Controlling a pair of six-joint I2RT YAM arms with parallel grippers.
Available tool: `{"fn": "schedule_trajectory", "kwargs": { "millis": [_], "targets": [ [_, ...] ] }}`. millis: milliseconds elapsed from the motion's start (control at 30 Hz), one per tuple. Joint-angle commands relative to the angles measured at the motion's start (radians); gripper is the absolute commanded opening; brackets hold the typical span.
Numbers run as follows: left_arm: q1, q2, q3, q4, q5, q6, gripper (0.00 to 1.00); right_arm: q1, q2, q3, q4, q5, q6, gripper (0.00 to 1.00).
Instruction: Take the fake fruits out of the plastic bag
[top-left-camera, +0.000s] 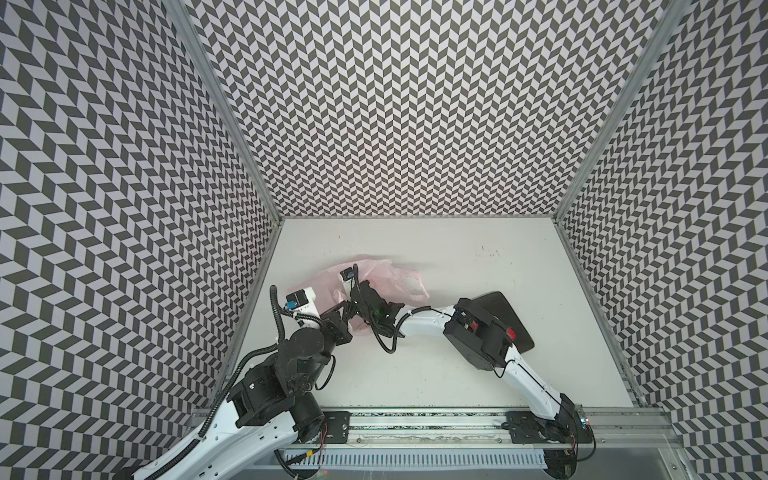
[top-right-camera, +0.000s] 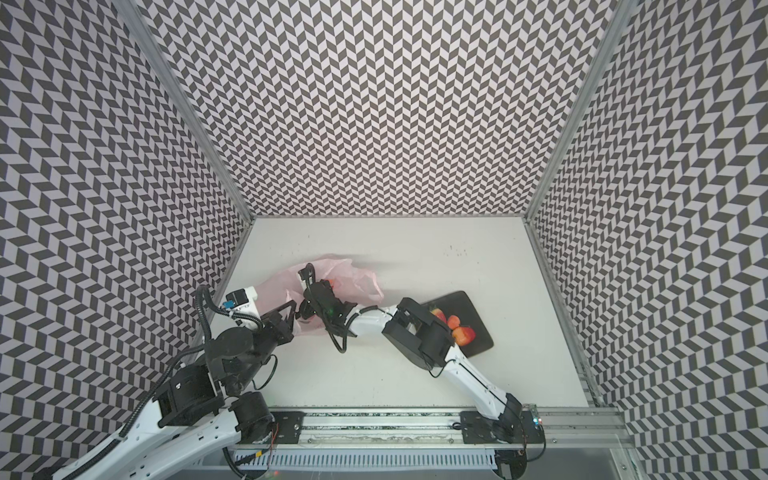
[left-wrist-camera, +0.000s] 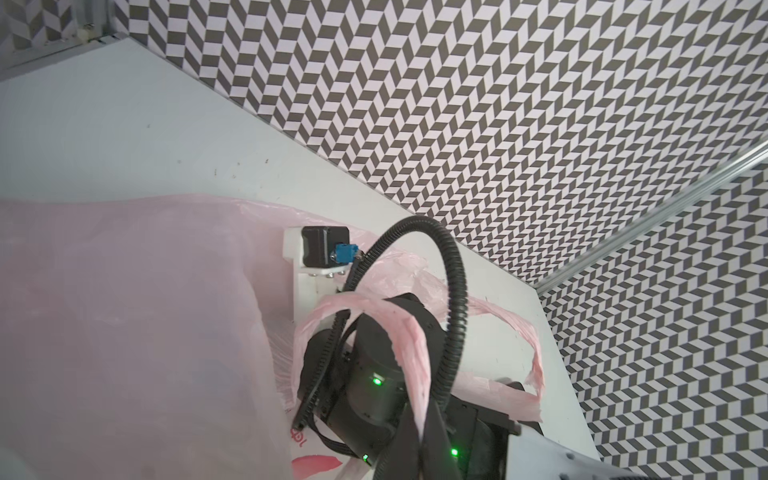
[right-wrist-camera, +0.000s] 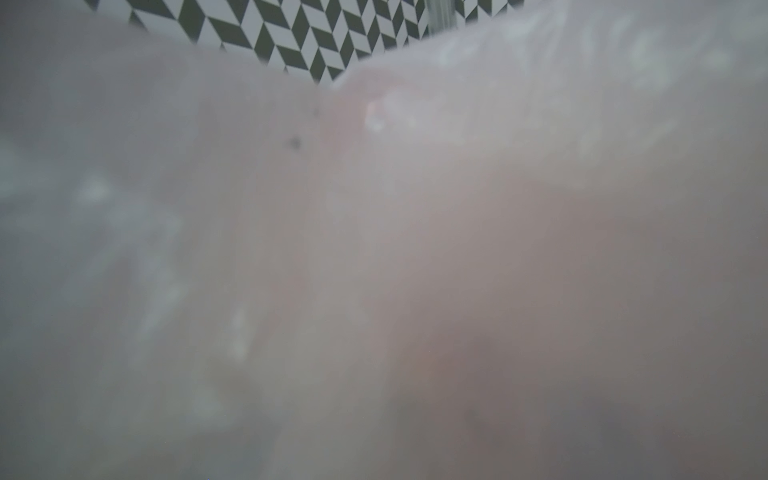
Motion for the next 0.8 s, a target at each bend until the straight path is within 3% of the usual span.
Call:
{"fn": "schedule_trajectory", "kwargs": {
  "millis": [0,233,400,600,767],
  "targets": [
    [-0.004,0.013,0.024,0.064,0.05,0.052,0.0,0.006,0.057,0.084,0.029,0.072,0.061,0.99],
    [-0.005,0.021,0.03,0.112,0.098,0.087,0.0,0.006,0.199,0.301,-0.059,0.052,0.111,0.98],
    [-0.005,0.022,0.024,0.138,0.128,0.092,0.0,0.005,0.281,0.411,-0.101,0.051,0.133,0.92],
    [-0.005,0.022,0.018,0.124,0.108,0.064,0.0,0.002,0.291,0.431,-0.104,0.072,0.107,0.69],
    [-0.005,0.011,0.015,0.06,0.022,-0.016,0.0,0.001,0.177,0.25,0.013,0.088,0.053,0.47]
  ]
}}
